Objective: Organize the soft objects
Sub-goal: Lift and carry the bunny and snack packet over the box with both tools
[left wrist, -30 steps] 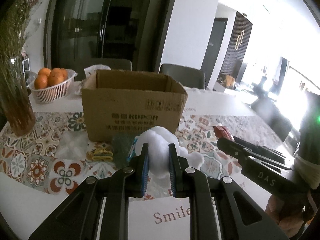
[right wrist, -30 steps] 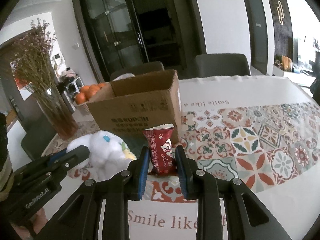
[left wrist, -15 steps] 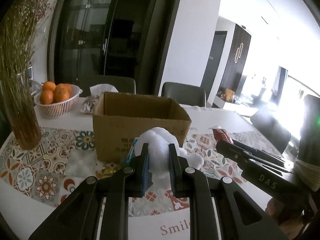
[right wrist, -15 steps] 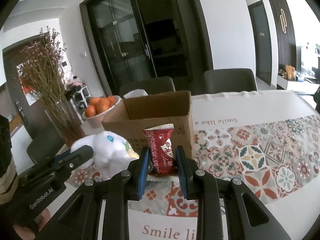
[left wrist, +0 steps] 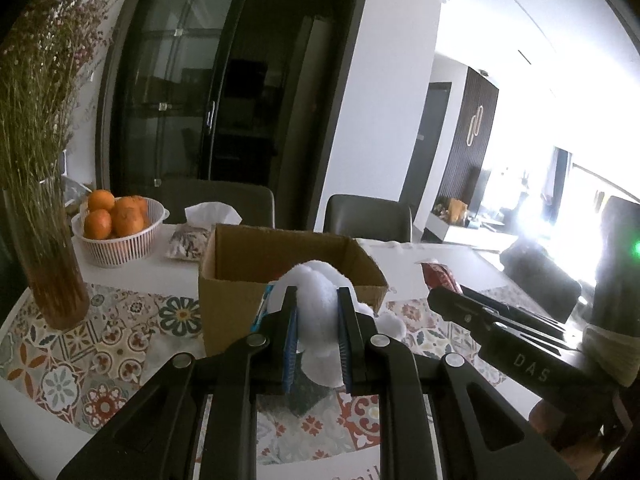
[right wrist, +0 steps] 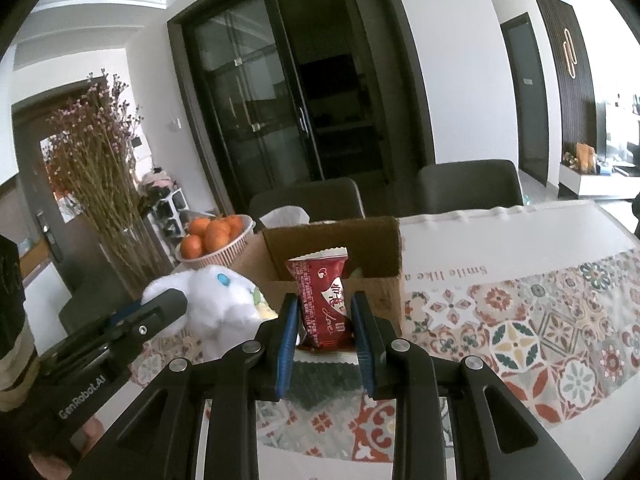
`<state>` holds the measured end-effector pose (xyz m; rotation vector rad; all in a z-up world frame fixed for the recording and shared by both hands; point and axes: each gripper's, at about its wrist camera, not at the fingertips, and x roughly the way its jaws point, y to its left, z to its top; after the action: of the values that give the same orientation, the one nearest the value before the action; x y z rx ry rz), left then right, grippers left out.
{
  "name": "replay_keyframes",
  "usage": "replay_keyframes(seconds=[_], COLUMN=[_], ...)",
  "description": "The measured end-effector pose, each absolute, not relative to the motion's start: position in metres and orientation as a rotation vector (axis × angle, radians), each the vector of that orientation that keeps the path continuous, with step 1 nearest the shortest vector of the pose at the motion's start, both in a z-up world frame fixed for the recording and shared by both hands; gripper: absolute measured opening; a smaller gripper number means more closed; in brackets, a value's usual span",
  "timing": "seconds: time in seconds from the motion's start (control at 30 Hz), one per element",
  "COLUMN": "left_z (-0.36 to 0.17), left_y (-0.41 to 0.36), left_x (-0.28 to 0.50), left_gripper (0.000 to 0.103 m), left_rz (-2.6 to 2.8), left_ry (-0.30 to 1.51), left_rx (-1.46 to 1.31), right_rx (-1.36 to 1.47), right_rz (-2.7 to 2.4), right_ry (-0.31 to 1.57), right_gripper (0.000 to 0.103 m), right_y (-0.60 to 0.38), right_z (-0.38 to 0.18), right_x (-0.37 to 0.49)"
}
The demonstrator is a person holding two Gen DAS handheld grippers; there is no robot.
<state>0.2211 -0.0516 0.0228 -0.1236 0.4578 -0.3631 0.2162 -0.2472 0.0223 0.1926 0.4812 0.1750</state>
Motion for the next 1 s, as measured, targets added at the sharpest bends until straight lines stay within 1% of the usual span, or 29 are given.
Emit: replay_keyframes(seconds=[0.73, 1.0], left_z=[0.053, 0.058], left_y=[-0.043, -0.047], left_x=[0.265, 0.288], left_gripper=[0.018, 0.018], left_rz=[-0.359, -0.352], left_ry=[0.368, 0.351], left_rx=[-0.112, -0.084], right_rx=[0.209, 0.202], right_rz=[0.187, 0.186], right_ry=[0.438, 0.463], right_gripper=[0.028, 0.028], right_y=[-0.239, -0.239], right_z=[0.048, 0.054], right_x=[0.263, 0.29])
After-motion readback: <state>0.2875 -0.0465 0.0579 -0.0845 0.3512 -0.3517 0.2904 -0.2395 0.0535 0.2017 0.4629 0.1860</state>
